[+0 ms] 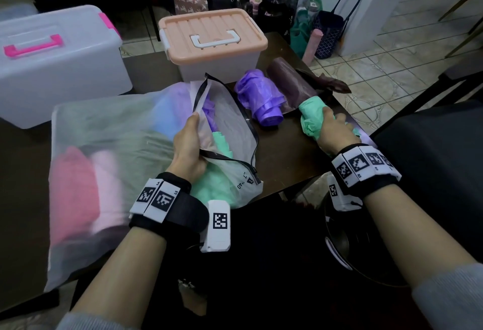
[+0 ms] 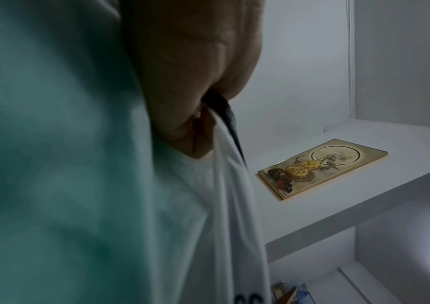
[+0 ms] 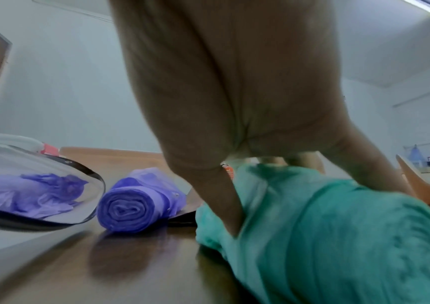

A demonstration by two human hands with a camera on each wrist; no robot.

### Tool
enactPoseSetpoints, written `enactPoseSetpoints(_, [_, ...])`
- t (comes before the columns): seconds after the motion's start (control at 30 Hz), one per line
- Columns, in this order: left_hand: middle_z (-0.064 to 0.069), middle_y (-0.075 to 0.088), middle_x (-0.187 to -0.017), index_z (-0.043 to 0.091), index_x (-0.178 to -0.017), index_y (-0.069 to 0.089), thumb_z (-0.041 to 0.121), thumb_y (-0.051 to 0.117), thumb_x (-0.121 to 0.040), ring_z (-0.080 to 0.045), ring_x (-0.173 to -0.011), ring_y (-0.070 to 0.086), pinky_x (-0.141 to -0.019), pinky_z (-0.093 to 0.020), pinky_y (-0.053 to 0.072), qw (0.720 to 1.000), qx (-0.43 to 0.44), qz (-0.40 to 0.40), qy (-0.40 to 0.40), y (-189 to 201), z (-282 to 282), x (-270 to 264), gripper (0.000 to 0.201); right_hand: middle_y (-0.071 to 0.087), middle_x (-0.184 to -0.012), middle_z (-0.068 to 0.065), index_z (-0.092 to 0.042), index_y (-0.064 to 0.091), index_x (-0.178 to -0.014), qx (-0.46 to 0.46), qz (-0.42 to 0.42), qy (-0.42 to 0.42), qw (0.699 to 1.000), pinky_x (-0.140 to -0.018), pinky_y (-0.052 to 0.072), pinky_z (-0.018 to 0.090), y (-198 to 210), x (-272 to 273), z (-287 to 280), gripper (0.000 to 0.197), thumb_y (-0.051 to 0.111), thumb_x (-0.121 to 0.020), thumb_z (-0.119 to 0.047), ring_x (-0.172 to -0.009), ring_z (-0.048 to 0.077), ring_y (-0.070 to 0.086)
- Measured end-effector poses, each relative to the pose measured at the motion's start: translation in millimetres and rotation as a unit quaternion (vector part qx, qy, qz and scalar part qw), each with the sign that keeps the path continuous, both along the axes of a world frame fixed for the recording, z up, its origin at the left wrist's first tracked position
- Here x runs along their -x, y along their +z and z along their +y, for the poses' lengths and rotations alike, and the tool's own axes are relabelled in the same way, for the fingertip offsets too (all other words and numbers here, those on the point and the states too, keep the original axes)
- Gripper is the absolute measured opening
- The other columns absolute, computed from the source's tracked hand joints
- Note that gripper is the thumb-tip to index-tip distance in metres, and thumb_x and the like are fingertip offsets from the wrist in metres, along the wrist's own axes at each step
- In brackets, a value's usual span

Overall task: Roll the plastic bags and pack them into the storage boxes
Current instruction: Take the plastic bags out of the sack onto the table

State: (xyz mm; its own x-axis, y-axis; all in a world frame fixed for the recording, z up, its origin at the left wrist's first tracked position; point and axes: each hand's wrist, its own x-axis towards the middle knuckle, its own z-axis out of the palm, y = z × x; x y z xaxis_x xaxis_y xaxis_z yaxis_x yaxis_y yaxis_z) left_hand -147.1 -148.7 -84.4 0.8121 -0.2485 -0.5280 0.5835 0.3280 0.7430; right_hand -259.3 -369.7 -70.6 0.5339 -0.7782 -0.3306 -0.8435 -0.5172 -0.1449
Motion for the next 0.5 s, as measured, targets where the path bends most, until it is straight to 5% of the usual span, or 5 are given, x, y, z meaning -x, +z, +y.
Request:
enactPoseSetpoints(0.1, [-0.005,0.057,-0.08,0.009,-0.105,0.057,0.029,0.052,-0.094,-0.015,-0.058,0.058,-0.056,-0.024,0.048,0.999,-0.039,-0.018,-0.009,-0.4,-0.2,-2.6,0.023,0.02,-0.146,0.018,-0.021,0.013,-0.147,0.0,0.004,0.0,1.0,-0.108,0.021,0.061,9.1,-2.6,1.5,0.069,0.052,-0.09,-0.02,-0.136,0.042,0.016])
enactPoseSetpoints(0.17, [-0.009,0.057,-0.087,0.009,-0.098,0.058,0.03,0.052,-0.093,-0.023,-0.072,0.056,-0.067,-0.031,0.046,0.995,-0.089,-0.049,-0.016,2.7,1.0,-6.0,0.023,0.018,-0.149,0.017,-0.019,0.019,-0.146,0.059,-0.035,0.029,0.997,-0.109,0.016,0.06,20.4,-8.6,11.3,0.066,0.053,-0.09,-0.021,-0.139,0.039,0.011])
enactPoseSetpoints(0.27, [-0.004,0.05,-0.073,0.015,-0.079,0.054,0.034,0.049,-0.095,-0.021,-0.064,0.049,-0.061,-0.029,0.04,0.986,-0.139,-0.087,-0.036,10.7,6.4,-12.7,0.026,0.034,-0.144,0.016,-0.012,0.036,-0.141,0.069,-0.212,0.108,0.969,-0.108,0.027,0.044,38.9,-27.0,38.5,0.05,0.048,-0.092,-0.015,-0.133,0.033,0.03])
enactPoseSetpoints(0.4, [-0.001,0.048,-0.069,0.017,-0.076,0.052,0.042,0.045,-0.096,-0.017,-0.058,0.045,-0.057,-0.027,0.037,0.976,-0.182,-0.098,-0.062,12.4,17.6,-17.2,0.033,0.061,-0.114,0.011,-0.003,0.053,-0.128,-0.204,-0.3,0.125,0.924,-0.096,0.046,0.037,38.9,-55.8,91.1,0.035,0.047,-0.094,-0.012,-0.092,0.023,0.061])
enactPoseSetpoints(0.5, [-0.004,0.053,-0.078,0.016,-0.08,0.053,0.05,0.039,-0.096,-0.02,-0.07,0.05,-0.064,-0.031,0.039,0.971,-0.212,-0.079,-0.078,8.0,24.5,-13.0,0.04,0.053,-0.086,0.011,0.014,0.051,-0.12,-0.348,-0.252,0.093,0.898,-0.078,0.045,0.033,19.6,-62.5,128.7,0.034,0.049,-0.093,-0.007,-0.071,0.021,0.051])
